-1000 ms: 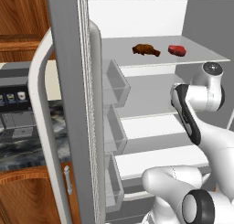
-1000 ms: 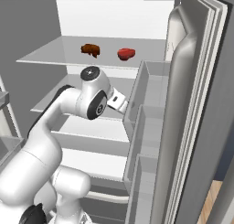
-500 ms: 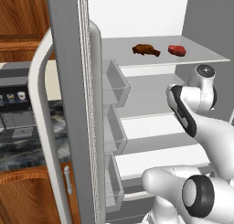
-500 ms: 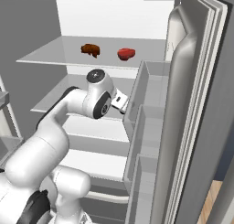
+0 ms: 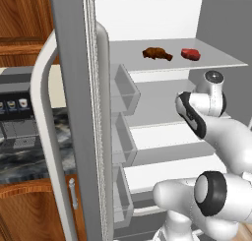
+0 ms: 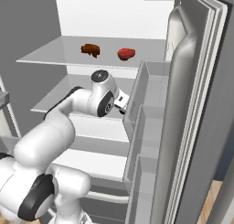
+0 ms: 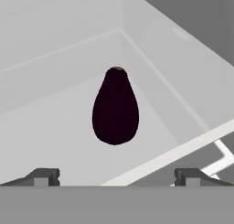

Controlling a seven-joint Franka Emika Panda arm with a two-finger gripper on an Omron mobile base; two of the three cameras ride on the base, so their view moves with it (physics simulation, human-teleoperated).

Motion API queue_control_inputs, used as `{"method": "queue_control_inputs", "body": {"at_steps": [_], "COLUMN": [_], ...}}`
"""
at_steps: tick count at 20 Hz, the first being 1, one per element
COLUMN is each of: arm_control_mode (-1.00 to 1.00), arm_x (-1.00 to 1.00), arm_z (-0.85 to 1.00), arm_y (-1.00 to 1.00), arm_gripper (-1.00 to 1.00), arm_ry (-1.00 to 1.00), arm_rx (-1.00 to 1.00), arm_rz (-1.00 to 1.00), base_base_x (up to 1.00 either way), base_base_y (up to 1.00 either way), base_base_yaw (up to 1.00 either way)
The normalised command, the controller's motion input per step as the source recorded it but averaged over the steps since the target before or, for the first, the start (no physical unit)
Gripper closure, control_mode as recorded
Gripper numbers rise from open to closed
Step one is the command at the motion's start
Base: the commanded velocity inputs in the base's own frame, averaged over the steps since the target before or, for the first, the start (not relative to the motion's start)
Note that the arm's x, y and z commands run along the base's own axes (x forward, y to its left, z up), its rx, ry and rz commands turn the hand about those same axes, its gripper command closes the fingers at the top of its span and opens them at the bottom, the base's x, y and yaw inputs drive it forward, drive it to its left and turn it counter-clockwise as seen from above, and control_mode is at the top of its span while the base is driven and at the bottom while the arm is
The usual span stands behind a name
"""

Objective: Gather the eggplant and carrot from the fridge and place them on a tray on the dining counter. Then gather the steak and chicken drumstick from the fridge and place them on the other tray.

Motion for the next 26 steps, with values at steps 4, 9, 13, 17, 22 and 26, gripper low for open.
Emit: {"method": "queue_control_inputs", "body": {"at_steps": [4, 9, 13, 17, 22, 26], "arm_control_mode": [-1.00, -1.00, -1.00, -1.00, -1.00, -1.00], "arm_x": [0.30, 0.31, 0.28, 0.19, 0.16, 0.12], "arm_z": [-0.09, -0.15, -0.24, -0.23, -0.24, -0.23], "arm_y": [-0.16, -0.12, -0.01, 0.00, -0.07, -0.01], "arm_gripper": [-1.00, -1.00, -1.00, -1.00, -1.00, 1.00], "arm_ry": [0.04, 0.03, 0.04, 0.01, 0.00, 0.00], "arm_rx": [0.00, 0.00, -0.01, 0.00, 0.00, 0.00], "arm_rz": [0.00, 0.00, 0.00, 0.01, 0.01, 0.01], "base_base_x": [0.00, 0.00, 0.00, 0.00, 0.00, 0.00], "base_base_y": [0.00, 0.00, 0.00, 0.00, 0.00, 0.00], "base_base_yaw": [0.00, 0.00, 0.00, 0.00, 0.00, 0.00]}}
